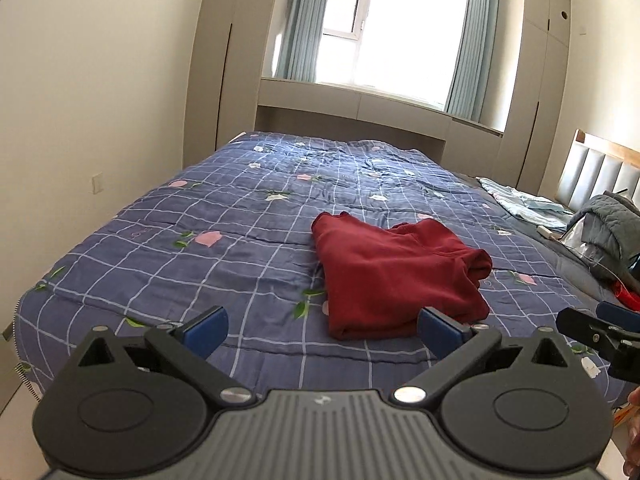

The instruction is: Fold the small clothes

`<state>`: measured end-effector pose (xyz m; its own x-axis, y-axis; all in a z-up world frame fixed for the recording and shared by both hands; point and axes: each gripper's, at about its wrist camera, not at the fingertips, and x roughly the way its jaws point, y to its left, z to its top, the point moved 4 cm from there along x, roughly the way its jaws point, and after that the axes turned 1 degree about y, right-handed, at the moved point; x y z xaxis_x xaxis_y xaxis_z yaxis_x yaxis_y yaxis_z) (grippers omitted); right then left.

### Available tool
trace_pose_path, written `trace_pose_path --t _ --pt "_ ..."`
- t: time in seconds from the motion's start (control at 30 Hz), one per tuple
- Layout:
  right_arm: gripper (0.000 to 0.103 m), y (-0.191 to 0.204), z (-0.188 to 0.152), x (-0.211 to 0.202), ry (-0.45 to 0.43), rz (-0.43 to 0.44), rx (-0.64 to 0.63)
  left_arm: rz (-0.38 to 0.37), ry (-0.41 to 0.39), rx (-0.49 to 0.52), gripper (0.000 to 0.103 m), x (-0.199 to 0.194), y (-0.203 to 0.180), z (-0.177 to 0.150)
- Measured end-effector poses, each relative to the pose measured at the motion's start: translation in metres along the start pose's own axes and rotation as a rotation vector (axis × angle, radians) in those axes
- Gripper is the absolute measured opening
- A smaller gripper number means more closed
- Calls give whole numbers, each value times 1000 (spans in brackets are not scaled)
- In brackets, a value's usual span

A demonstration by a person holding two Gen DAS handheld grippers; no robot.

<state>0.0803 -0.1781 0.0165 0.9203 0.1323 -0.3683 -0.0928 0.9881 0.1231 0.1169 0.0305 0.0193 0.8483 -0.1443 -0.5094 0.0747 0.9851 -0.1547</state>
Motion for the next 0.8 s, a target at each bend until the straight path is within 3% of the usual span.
trace_pose_path --t 0.33,0.67,0.8 --pt "102 -3 -5 4 6 -1 10 -11 19 5 103 6 0 -5" --pt "102 -9 -13 17 46 2 32 45 57 60 103 20 -7 -12" --pt "102 -15 -18 26 68 -5 46 35 73 53 103 30 -7 -14"
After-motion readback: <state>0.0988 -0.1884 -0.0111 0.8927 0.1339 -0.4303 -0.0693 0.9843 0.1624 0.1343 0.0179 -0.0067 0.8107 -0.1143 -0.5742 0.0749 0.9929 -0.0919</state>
